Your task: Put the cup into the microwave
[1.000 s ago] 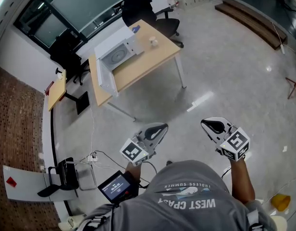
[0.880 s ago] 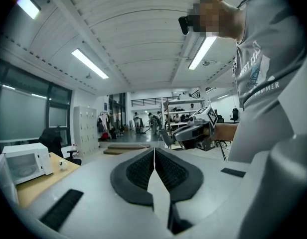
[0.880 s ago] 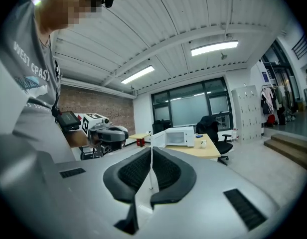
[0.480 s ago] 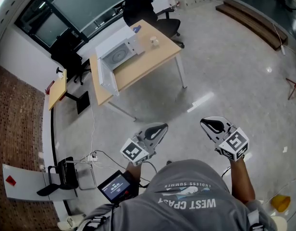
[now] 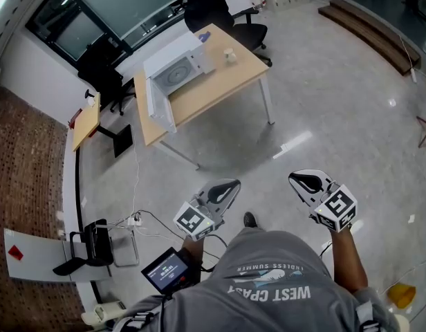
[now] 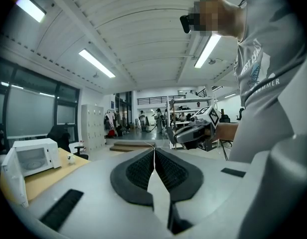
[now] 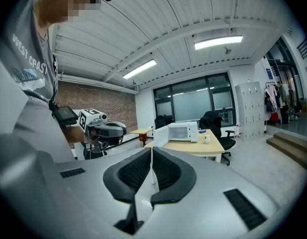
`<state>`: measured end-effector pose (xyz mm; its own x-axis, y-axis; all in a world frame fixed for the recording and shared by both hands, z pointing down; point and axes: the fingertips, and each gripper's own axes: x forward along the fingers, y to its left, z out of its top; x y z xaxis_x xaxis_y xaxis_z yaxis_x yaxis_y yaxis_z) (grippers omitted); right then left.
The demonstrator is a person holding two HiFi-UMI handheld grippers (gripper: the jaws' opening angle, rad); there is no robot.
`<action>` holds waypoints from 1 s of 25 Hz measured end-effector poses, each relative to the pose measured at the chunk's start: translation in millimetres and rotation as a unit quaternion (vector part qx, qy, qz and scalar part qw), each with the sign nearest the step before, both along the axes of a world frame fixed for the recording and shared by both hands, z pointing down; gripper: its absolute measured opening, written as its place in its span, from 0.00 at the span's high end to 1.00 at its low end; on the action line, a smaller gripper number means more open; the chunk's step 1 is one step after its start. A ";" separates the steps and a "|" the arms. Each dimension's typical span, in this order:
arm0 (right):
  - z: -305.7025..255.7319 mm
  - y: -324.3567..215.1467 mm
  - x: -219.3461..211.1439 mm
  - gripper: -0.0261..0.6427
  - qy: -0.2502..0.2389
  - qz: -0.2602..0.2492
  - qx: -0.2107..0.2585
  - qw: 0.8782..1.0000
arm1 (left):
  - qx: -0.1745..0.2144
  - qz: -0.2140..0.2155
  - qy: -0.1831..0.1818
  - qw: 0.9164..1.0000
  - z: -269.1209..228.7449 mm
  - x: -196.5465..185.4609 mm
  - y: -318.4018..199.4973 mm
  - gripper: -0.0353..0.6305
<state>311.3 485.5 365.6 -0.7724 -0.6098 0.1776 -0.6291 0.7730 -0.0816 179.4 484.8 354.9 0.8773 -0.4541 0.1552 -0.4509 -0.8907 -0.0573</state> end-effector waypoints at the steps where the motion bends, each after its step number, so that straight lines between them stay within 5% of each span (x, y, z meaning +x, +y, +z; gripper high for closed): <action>1: 1.4 -2.8 -2.8 0.93 0.002 -0.002 -0.002 1.000 | -0.002 -0.002 0.002 1.000 1.5 -2.4 -3.3 0.91; 11: 11.6 -39.5 -27.3 0.93 0.019 0.014 -0.019 1.000 | -0.014 0.009 0.023 1.000 15.6 -26.9 -49.0 0.91; 25: 6.9 -172.0 -114.2 0.93 0.025 0.034 -0.017 0.999 | -0.011 0.022 0.034 0.999 14.4 -110.2 -187.6 0.91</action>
<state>197.1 313.5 372.5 -0.7186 -0.6540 0.2364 -0.6846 0.7251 -0.0747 69.2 297.2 369.3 0.9050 -0.4123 0.1047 -0.4137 -0.9104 -0.0085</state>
